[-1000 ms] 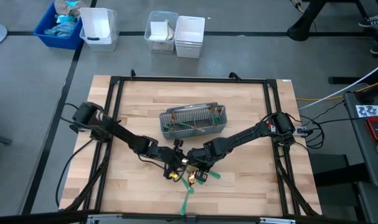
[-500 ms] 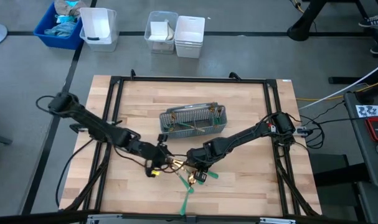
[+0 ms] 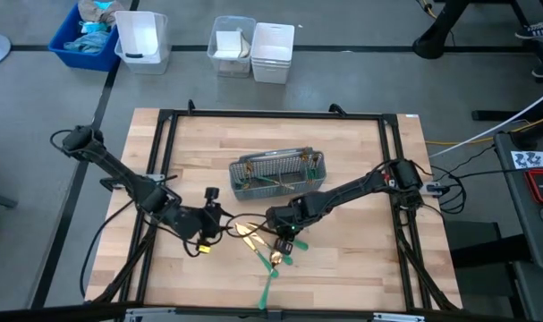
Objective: Sort silverware
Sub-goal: Put the green knife in the gray silverware basket
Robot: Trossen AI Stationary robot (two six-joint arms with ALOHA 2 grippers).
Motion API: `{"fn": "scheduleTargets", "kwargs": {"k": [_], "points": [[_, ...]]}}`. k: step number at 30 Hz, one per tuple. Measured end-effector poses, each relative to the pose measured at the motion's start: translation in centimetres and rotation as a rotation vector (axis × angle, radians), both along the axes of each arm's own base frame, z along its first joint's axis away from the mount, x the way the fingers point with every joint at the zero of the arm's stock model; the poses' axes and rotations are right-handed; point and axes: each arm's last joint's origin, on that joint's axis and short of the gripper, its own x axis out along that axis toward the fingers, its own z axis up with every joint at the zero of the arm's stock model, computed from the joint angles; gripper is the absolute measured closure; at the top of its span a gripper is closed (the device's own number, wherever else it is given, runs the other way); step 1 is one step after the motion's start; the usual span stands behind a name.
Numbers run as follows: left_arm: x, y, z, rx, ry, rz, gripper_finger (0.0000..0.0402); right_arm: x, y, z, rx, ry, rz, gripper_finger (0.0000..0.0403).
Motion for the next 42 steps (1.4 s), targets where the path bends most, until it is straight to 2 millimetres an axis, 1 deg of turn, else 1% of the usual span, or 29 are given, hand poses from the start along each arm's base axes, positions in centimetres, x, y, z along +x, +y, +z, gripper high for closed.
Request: {"fn": "scheduleTargets", "kwargs": {"k": [4, 11, 17, 22, 28, 35, 42], "points": [[-0.7, -0.5, -0.3, 0.023, 0.018, 0.017, 0.0265, 0.1, -0.5, 0.0, 0.000, -0.001, -0.010, 0.0372], [-2.1, -1.3, -0.6, 0.093, 0.005, 0.073, 0.0265, 0.3, -0.7, 0.2, 0.003, -0.026, 0.009, 0.0372], [-3.3, -1.9, -0.3, 0.110, -0.031, 0.097, 0.0265, 0.7, -0.9, 1.4, -0.008, -0.061, 0.041, 0.0372], [-4.3, -1.9, 0.5, 0.061, -0.065, 0.083, 0.0265, 1.8, -0.9, 3.5, -0.036, -0.136, 0.096, 0.0372], [-5.5, -1.9, 1.6, 0.020, -0.103, 0.042, 0.0265, 3.1, -1.2, 6.7, -0.103, -0.220, 0.140, 0.0372], [-6.6, -1.8, 2.5, -0.012, -0.131, 0.007, 0.0265, 3.7, -1.4, 10.8, -0.255, -0.278, 0.153, 0.0372], [-6.8, -1.8, 2.7, -0.003, -0.136, -0.008, 0.0265, 4.1, -1.8, 15.0, -0.418, -0.364, 0.162, 0.0372]]}}
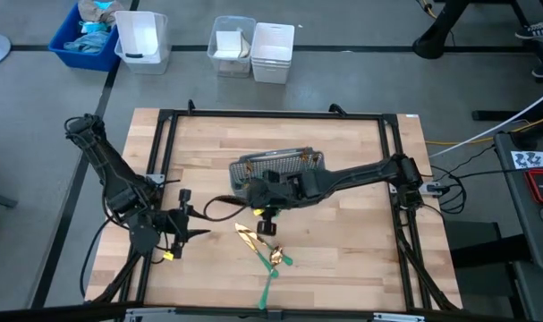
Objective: Sort silverware
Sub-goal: Put the green knife in the gray silverware basket
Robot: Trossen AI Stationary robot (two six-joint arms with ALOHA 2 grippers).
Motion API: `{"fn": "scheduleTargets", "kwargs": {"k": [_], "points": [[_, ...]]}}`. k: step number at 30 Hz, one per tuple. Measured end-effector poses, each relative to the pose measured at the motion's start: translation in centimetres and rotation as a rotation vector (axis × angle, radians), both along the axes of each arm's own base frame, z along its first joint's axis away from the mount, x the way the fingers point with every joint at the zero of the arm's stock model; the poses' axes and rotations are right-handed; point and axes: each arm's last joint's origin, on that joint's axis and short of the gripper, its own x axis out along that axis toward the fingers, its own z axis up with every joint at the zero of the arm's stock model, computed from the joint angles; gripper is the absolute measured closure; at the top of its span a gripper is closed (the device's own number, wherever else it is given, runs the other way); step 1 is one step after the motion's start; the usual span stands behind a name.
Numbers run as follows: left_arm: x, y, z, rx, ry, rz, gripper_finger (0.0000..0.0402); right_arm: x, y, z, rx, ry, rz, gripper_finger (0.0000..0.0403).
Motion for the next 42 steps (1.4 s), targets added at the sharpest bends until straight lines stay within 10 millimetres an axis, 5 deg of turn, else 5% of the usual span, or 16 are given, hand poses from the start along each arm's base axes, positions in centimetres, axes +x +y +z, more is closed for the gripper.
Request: {"fn": "scheduleTargets", "kwargs": {"k": [7, 15, 22, 35, 42], "points": [[0.0, 0.0, 0.0, 0.036, 0.003, -0.018, 0.0265, 0.3, -1.0, 2.7, -0.196, -0.096, -0.071, 0.0372], [0.0, 0.1, -0.1, 0.061, 0.010, -0.023, 0.0265, 0.8, -4.2, 3.0, -0.303, -0.120, -0.202, 0.0372], [-0.1, 0.1, -0.1, 0.068, 0.015, -0.023, 0.0265, 1.4, -6.6, 2.1, -0.280, -0.086, -0.228, 0.0372], [-0.1, 0.2, -0.3, 0.086, 0.031, -0.024, 0.0265, 1.3, -6.4, -2.1, -0.277, 0.017, -0.194, 0.0372], [-0.1, 0.2, -0.3, 0.086, 0.030, -0.024, 0.0265, 1.3, -6.4, -2.5, -0.281, 0.027, -0.191, 0.0368]]}}
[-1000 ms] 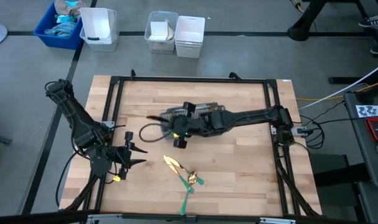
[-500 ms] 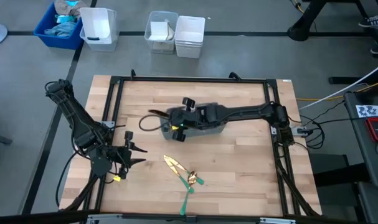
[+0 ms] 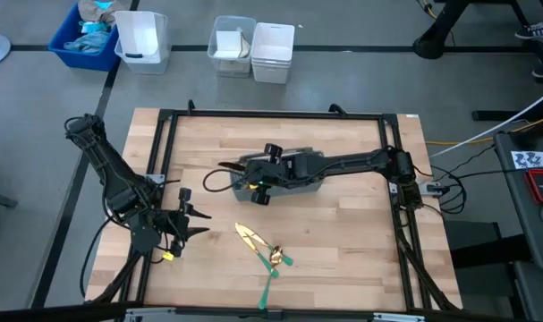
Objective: Sort silverware
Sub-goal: Put the green knife in the gray silverware basket, then put the green spoon in the gray silverware basket
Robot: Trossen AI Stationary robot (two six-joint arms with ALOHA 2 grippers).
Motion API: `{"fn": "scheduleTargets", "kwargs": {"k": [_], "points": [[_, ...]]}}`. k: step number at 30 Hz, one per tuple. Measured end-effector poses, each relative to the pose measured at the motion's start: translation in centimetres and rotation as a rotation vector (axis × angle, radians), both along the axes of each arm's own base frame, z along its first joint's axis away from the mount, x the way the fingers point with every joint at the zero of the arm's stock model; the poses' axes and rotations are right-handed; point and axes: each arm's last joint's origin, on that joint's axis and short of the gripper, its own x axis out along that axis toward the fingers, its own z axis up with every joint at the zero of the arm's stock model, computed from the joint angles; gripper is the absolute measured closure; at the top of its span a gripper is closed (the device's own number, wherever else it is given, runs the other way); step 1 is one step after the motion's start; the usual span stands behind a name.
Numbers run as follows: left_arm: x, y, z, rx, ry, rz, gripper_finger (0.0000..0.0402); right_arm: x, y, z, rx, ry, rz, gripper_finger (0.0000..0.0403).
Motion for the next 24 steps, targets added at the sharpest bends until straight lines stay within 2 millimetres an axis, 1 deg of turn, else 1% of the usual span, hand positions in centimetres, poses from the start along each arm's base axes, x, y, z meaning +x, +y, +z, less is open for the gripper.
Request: {"fn": "scheduleTargets", "kwargs": {"k": [2, 8, 11, 18, 20, 24], "points": [[0.0, 0.0, 0.0, 0.000, 0.000, 0.000, 0.0265, 0.0, 0.0, 0.0, 0.000, 0.000, 0.000, 0.0355], [0.0, 0.0, 0.0, -0.004, 0.000, 0.002, 0.0265, 0.0, 0.0, 0.0, -0.001, 0.003, 0.000, 0.0295], [0.0, 0.0, 0.0, -0.005, 0.000, 0.003, 0.0265, -0.1, 0.0, 0.0, 0.000, 0.004, 0.001, 0.0278], [0.0, 0.0, 0.0, -0.013, -0.003, 0.006, 0.0265, -0.9, 0.1, 0.7, 0.020, 0.038, 0.005, 0.0272], [0.0, 0.0, 0.0, -0.014, -0.003, 0.007, 0.0265, -1.3, 0.2, 1.3, 0.053, 0.052, 0.027, 0.0272], [0.1, 0.0, 0.0, -0.069, -0.008, 0.039, 0.0265, -1.7, 0.8, 3.4, 0.163, 0.059, 0.094, 0.0272]]}}
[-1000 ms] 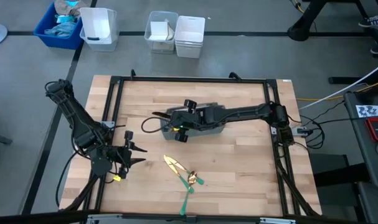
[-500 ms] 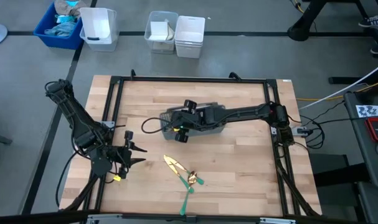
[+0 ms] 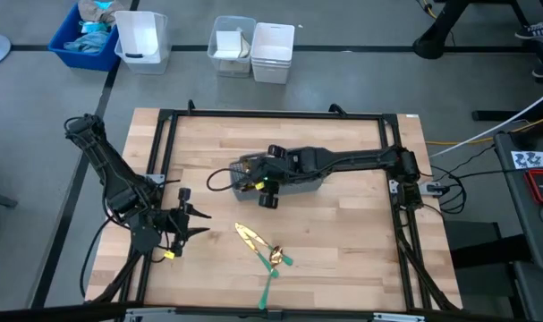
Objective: Sort silverware
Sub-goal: Put the green spoon in the gray silverware basket
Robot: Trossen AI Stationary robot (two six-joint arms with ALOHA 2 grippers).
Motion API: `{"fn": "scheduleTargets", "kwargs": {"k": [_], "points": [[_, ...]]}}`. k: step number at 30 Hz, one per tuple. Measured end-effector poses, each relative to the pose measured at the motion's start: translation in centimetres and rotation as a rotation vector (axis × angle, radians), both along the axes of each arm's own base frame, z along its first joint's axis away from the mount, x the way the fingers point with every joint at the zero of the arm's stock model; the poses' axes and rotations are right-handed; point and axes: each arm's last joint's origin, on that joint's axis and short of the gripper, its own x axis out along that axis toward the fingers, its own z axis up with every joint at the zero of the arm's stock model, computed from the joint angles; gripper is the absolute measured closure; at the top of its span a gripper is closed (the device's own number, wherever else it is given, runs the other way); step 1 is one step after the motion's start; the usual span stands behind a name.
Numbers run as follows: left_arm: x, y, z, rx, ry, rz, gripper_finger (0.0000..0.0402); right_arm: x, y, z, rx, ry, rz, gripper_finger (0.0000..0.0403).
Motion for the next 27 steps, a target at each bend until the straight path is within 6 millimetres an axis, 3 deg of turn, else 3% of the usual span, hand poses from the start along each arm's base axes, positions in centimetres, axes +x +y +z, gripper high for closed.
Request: {"fn": "scheduleTargets", "kwargs": {"k": [3, 8, 18, 27], "points": [[0.0, 0.0, -0.1, -0.038, -0.002, 0.023, 0.0265, -0.3, 1.4, 0.9, 0.174, 0.005, 0.077, 0.0272], [0.8, -0.2, -0.5, -0.043, 0.004, 0.057, 0.0265, -1.0, 4.8, 0.6, 0.381, 0.083, 0.214, 0.0271], [5.8, -1.0, -2.9, -0.127, 0.038, 0.103, 0.0265, -3.5, 11.1, -2.3, 0.227, 0.264, 0.240, 0.0271], [13.6, -1.5, -6.3, -0.387, -0.028, -0.117, 0.0265, -6.6, 15.4, -2.7, 0.095, 0.356, 0.183, 0.0271]]}}
